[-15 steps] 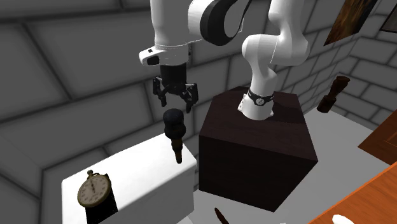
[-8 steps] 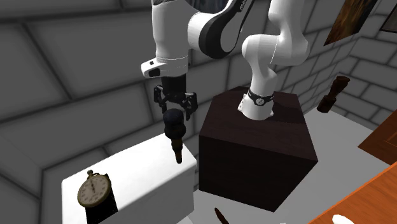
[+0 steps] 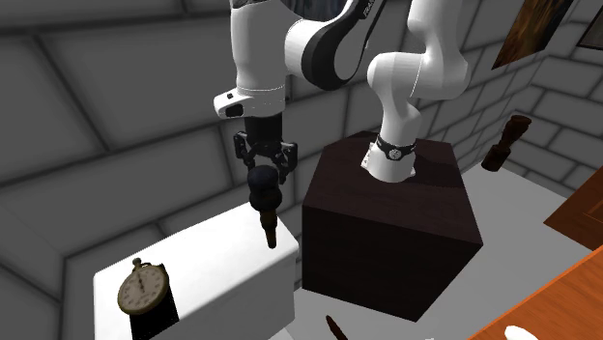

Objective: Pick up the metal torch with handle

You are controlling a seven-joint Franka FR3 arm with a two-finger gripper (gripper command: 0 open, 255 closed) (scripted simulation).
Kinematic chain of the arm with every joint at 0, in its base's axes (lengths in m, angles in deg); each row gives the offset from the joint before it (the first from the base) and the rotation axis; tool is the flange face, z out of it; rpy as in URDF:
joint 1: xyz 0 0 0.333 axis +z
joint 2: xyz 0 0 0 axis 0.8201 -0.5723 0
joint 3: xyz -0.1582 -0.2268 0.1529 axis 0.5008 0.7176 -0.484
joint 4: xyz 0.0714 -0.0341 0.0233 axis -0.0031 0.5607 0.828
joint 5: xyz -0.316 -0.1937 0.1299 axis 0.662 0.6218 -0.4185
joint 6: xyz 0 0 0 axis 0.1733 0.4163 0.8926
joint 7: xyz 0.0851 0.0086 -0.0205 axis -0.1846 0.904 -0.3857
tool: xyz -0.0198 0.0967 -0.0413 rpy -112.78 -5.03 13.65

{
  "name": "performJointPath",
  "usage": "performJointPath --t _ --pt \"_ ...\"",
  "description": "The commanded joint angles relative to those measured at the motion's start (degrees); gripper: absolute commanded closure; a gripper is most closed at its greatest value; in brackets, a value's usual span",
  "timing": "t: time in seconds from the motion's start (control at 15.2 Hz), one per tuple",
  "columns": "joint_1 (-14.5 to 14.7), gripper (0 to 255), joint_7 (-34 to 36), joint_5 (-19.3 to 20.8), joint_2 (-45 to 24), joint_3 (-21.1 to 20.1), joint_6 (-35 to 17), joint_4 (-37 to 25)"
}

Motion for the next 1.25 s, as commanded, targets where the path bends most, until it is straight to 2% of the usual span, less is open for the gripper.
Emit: performJointPath --t 0.0,1.06,1.19 --pt "0.01 255 0.0 0.0 -0.06 0.01 0.04 0.06" --pt "-1.97 255 3.69 3.75 8.13 -3.89 13.35 -5.83" --pt "-1.99 255 3.71 3.76 8.19 -3.93 13.48 -5.9"
